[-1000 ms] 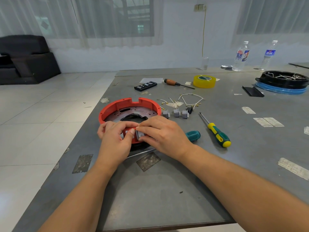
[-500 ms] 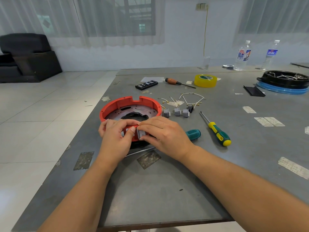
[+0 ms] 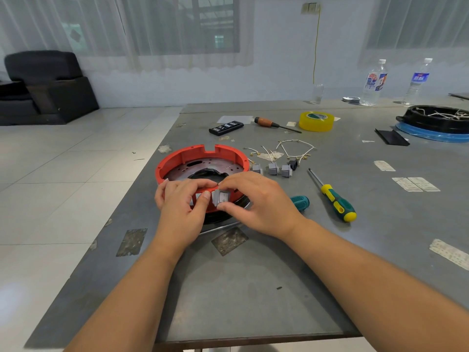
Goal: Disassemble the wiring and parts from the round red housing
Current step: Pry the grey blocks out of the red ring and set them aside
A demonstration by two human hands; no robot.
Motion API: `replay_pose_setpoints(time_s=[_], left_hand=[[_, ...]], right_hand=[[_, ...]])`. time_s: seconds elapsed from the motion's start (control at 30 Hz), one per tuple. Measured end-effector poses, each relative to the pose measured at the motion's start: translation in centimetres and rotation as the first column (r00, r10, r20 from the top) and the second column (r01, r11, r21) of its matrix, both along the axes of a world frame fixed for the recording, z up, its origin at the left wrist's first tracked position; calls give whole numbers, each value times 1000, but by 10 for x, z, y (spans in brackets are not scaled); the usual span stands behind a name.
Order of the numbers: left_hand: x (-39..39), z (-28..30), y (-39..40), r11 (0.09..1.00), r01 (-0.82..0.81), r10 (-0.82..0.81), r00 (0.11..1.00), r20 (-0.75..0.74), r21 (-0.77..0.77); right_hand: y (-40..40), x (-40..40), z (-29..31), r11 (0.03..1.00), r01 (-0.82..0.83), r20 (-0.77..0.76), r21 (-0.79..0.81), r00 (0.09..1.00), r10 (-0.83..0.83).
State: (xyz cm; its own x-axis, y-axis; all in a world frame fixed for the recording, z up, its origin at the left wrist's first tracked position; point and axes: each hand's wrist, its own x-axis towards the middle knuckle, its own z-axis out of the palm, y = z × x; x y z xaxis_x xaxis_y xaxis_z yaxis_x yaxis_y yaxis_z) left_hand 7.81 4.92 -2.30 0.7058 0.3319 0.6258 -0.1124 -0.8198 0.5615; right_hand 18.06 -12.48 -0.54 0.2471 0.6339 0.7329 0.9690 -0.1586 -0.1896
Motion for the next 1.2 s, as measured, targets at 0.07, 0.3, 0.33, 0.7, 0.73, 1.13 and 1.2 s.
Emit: replay_pose_setpoints(time_s=[0.07, 0.3, 0.33, 0.7, 0.73, 1.13, 1.2], left_hand=[[1, -1, 0, 1000, -11, 11, 1000, -2, 16], [3, -3, -1, 997, -42, 43, 999, -12, 67], [3, -3, -1, 997, -44, 45, 999, -8, 70], [6, -7, 1, 993, -63, 63, 998, 1, 95], [7, -7, 1, 993, -64, 64, 998, 4, 97], [10, -10, 1, 991, -82, 78, 996, 42, 108], [11, -11, 1, 991, -86, 81, 995, 50, 105]], right_hand=[[-1, -1, 1, 998, 11, -139, 69, 990, -1], [-15, 13, 7, 965, 97, -431, 243, 902, 18], [-17, 16, 8, 958, 136, -459, 254, 889, -4], [-51, 73, 20, 918, 395, -686, -29, 660, -306], [-53, 80, 22, 909, 406, -659, -93, 659, -362], [-75, 135, 29, 600, 493, -291, -630, 567, -771], [-72, 135, 23, 585, 507, -286, -633, 548, -786]])
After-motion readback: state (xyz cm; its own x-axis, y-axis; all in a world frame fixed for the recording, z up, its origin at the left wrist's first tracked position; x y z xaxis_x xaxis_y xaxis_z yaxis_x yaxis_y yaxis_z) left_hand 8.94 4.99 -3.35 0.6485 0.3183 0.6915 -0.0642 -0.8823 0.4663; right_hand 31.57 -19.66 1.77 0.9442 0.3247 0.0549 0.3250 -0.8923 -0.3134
